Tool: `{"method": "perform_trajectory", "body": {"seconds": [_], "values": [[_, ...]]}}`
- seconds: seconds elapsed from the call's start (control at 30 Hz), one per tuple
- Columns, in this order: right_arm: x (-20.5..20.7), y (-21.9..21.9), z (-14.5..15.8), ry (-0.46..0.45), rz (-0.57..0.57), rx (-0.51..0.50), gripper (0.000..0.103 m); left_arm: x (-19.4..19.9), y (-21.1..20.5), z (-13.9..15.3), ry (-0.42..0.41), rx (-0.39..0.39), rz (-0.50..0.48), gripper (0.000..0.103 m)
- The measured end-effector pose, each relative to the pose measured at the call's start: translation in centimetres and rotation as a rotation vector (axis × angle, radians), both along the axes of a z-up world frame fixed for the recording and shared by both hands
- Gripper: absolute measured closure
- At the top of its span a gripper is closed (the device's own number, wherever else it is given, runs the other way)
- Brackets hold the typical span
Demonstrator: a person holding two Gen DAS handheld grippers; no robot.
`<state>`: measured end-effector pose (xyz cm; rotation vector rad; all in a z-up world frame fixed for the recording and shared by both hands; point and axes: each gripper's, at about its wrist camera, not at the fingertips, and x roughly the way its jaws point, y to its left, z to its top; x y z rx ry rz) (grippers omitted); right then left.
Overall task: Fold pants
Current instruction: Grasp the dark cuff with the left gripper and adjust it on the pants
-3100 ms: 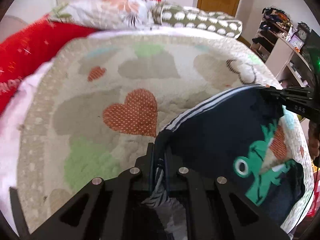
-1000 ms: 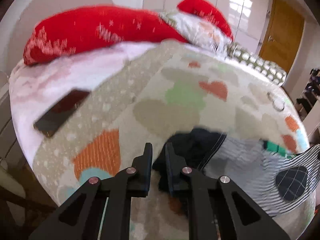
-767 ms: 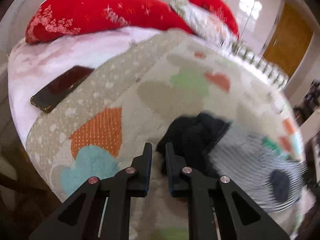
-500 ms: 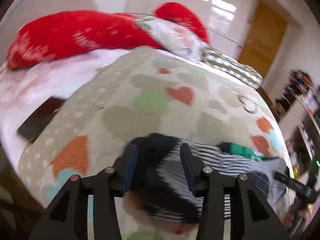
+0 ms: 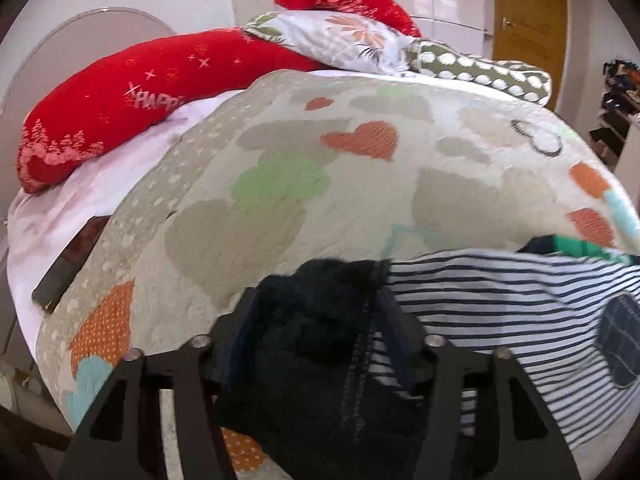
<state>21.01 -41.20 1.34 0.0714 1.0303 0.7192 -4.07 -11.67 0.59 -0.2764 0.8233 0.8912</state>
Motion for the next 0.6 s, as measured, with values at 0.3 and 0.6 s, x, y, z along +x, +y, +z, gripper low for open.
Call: {"method": "perform_trajectory", "body": {"seconds": [0.3,0.6], "values": [[-1.4,-1.6,6.3,-0.118,-0.032,0.07,0.059,-3.0,1.7,0.8,-0.114,-0.157,0.074,0.032],[-6.0,15.7,1.2,0.058,0.393,-0.04,0.061,-6.5,-1.2,5.4,-0.25,-0.122,0.078,0.032]]}}
